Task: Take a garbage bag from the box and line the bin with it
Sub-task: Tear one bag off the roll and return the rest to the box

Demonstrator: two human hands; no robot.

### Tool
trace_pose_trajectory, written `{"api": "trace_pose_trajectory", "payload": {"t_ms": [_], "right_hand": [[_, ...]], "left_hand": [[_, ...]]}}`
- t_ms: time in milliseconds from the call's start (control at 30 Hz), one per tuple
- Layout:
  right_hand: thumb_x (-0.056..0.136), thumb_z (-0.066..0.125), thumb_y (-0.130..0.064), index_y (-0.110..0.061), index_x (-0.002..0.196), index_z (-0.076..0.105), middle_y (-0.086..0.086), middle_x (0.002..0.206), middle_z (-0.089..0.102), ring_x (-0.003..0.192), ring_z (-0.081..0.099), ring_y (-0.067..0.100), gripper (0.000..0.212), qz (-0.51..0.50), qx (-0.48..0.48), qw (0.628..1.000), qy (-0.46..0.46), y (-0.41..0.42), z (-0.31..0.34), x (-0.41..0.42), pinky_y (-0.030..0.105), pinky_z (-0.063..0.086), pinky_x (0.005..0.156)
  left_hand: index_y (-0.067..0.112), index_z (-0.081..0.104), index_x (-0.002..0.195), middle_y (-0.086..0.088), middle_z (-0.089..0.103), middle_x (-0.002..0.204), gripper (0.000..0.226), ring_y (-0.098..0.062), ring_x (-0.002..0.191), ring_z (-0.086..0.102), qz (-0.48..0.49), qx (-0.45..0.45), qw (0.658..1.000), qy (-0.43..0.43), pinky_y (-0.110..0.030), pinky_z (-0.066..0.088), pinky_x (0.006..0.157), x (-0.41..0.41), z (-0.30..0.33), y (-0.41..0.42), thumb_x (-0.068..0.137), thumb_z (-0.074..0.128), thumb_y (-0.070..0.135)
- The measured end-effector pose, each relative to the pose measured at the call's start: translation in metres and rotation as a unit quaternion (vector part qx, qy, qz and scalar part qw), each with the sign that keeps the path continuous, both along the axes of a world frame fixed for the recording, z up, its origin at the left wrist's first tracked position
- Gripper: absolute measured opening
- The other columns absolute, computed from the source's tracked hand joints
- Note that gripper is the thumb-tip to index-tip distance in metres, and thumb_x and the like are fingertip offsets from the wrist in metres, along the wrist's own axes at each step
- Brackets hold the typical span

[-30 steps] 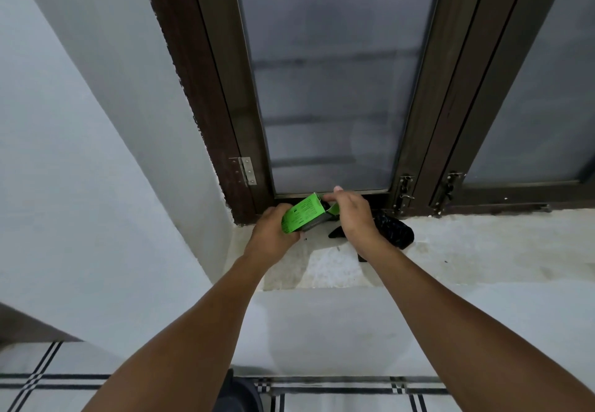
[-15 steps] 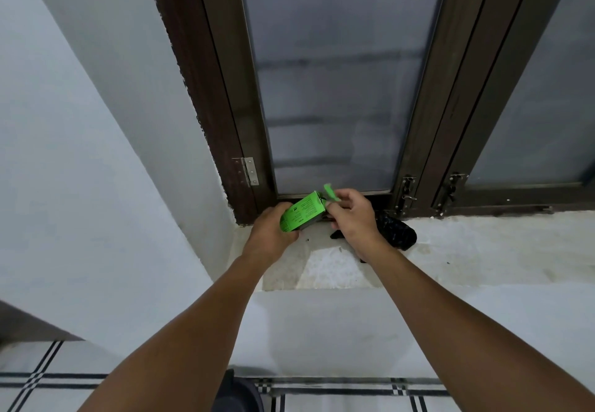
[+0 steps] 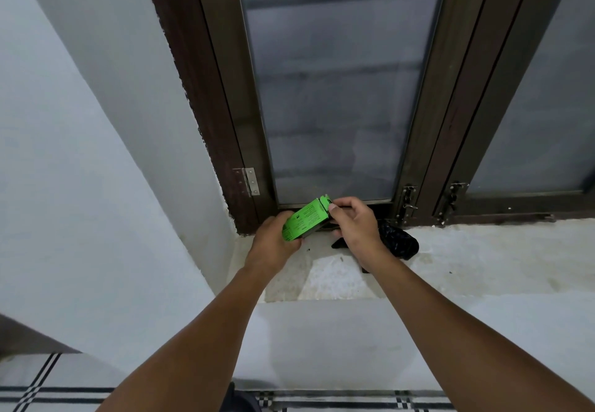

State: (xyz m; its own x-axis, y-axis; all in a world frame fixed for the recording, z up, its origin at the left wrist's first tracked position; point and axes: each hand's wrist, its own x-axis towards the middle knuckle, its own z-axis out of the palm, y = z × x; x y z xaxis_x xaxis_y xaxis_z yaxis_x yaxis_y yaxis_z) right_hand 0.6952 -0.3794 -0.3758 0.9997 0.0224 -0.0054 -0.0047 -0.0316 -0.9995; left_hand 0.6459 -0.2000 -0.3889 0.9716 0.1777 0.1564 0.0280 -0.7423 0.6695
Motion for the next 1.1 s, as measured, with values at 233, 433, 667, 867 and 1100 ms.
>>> {"api": "trace_pose_trajectory", "payload": {"t_ms": [233,433,667,867,1100], "right_hand": [[0.095,0.071,-0.028,-0.014,0.096,0.078,-0.001,0.094,0.075,0.092,0.070,0.012,0.016,0.015,-0.063,0.995,-0.069,-0.003,-0.003,-0.004,0.031,0.056,0.079],[0.097,0.066,-0.037,-0.016,0.104,0.079,0.001,0.097,0.074,0.091,0.066,0.013,0.026,0.076,-0.201,0.972,-0.092,-0.006,-0.022,-0.006,0.027,0.050,0.078],[0.095,0.065,-0.024,-0.021,0.085,0.068,0.002,0.069,0.057,0.063,0.054,0.021,0.011,0.191,-0.248,0.946,0.080,0.009,-0.055,-0.010,0.037,0.044,0.062],[0.100,0.060,-0.018,-0.022,0.138,0.059,0.005,0.071,0.053,0.054,0.047,0.018,0.038,0.194,-0.226,0.944,0.142,0.014,-0.057,-0.015,0.023,0.037,0.046],[0.101,0.056,-0.012,-0.027,0.151,0.046,0.003,0.075,0.055,0.057,0.049,0.018,0.053,0.197,-0.224,0.942,0.155,0.012,-0.050,-0.020,0.024,0.040,0.047]], "left_hand": [[0.024,0.063,0.127,-0.005,0.062,0.108,0.051,-0.020,0.095,0.060,0.002,0.020,1.000,0.004,-0.027,0.046,0.078,0.002,0.001,0.002,0.079,0.080,0.020],[0.033,0.054,0.141,-0.009,0.056,0.129,0.067,-0.031,0.119,0.054,0.014,0.094,0.993,0.066,-0.043,0.052,0.096,0.007,-0.009,0.011,0.079,0.073,0.017],[0.040,0.031,0.155,-0.008,0.009,0.168,0.075,-0.037,0.149,0.013,0.014,0.173,0.964,0.199,-0.050,0.036,0.114,0.004,-0.012,0.012,0.091,0.058,0.015],[0.037,0.029,0.156,-0.007,0.018,0.165,0.069,-0.035,0.146,0.021,0.012,0.195,0.958,0.208,-0.049,0.041,0.110,0.001,-0.017,0.011,0.093,0.056,0.026],[0.041,0.029,0.155,-0.006,0.029,0.160,0.068,-0.036,0.141,0.030,0.015,0.209,0.956,0.204,-0.046,0.045,0.107,-0.001,-0.020,0.013,0.093,0.056,0.039]]}}
